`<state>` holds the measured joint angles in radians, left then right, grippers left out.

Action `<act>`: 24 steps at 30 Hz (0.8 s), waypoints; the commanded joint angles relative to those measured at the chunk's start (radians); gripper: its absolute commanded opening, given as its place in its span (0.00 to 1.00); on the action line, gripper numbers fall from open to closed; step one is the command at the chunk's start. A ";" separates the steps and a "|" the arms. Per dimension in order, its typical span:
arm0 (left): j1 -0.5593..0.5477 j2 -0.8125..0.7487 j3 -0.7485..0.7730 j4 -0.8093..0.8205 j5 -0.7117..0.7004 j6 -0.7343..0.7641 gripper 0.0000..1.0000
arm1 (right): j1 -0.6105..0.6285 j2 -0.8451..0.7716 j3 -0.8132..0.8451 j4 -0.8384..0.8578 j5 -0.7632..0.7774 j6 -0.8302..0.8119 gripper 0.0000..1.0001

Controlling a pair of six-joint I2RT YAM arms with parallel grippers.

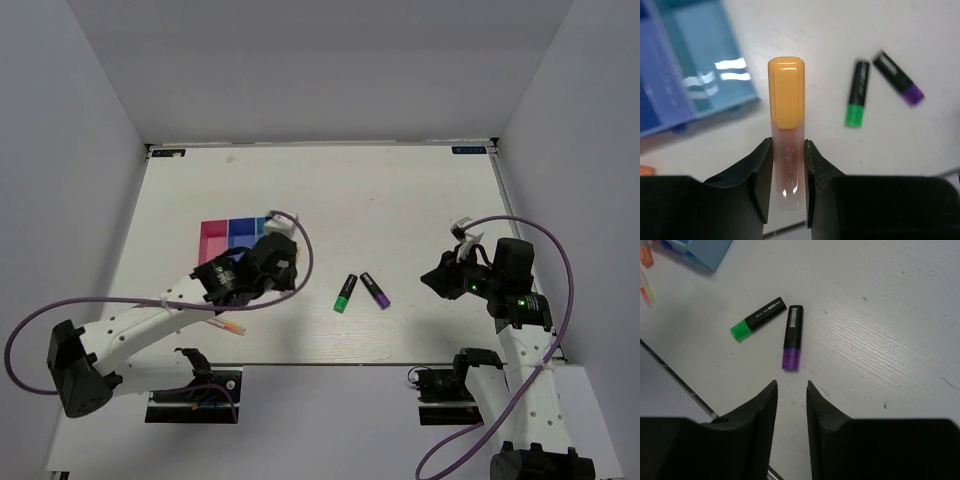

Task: Sort the stationery into containers
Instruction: Pick up the pen from the center of the board, then place the pen in the storage box.

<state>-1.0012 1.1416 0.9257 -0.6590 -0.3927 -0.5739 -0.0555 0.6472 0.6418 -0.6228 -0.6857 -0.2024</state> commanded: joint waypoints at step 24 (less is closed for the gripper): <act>0.851 0.265 0.122 -0.027 0.189 0.261 0.20 | 0.016 0.020 0.038 -0.003 -0.028 -0.012 0.57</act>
<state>-0.1654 1.3933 1.0367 -0.7162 -0.2207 -0.3435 -0.0490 0.6693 0.6434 -0.6296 -0.6918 -0.2085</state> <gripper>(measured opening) 0.367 0.555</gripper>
